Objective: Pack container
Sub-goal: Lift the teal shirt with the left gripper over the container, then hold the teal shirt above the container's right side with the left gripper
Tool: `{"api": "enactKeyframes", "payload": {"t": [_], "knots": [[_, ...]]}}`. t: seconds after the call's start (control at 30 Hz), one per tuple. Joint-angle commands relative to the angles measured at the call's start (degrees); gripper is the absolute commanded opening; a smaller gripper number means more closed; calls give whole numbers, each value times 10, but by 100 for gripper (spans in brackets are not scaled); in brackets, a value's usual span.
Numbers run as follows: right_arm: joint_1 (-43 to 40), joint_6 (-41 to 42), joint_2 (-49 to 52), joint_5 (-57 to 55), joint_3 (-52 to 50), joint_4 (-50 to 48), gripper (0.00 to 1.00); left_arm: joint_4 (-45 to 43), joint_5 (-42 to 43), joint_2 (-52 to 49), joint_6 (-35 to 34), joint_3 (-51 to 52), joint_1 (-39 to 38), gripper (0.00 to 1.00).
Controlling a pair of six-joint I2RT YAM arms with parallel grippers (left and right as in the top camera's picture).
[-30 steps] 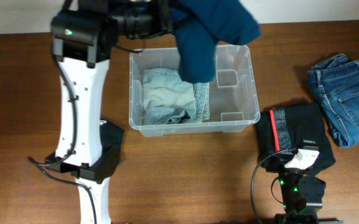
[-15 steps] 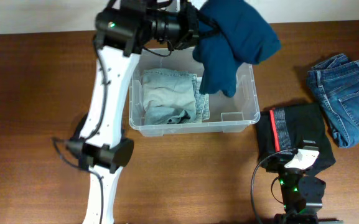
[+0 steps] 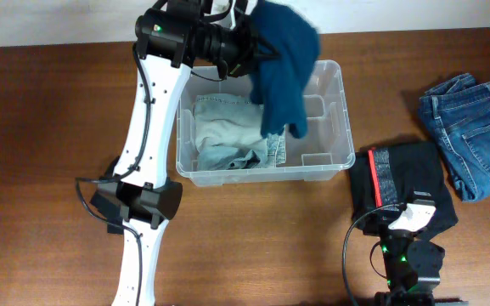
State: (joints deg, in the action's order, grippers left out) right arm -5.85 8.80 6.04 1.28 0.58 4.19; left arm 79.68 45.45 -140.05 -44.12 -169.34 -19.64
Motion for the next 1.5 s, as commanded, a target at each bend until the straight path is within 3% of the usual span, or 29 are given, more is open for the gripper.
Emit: {"api": "enactKeyframes", "payload": {"t": [0.0, 0.2, 0.73, 1.47], "knots": [[3, -2, -4, -5, -3, 3, 99, -15, 2, 22, 19, -10, -5, 1], [3, -2, -4, -5, -3, 3, 99, -73, 69, 21, 33, -10, -27, 1], [3, -2, -4, -5, -3, 3, 99, -128, 60, 4, 43, -10, -88, 0], [3, -2, -4, -5, -3, 3, 99, -155, 81, -45, 64, -10, -85, 0]]}}
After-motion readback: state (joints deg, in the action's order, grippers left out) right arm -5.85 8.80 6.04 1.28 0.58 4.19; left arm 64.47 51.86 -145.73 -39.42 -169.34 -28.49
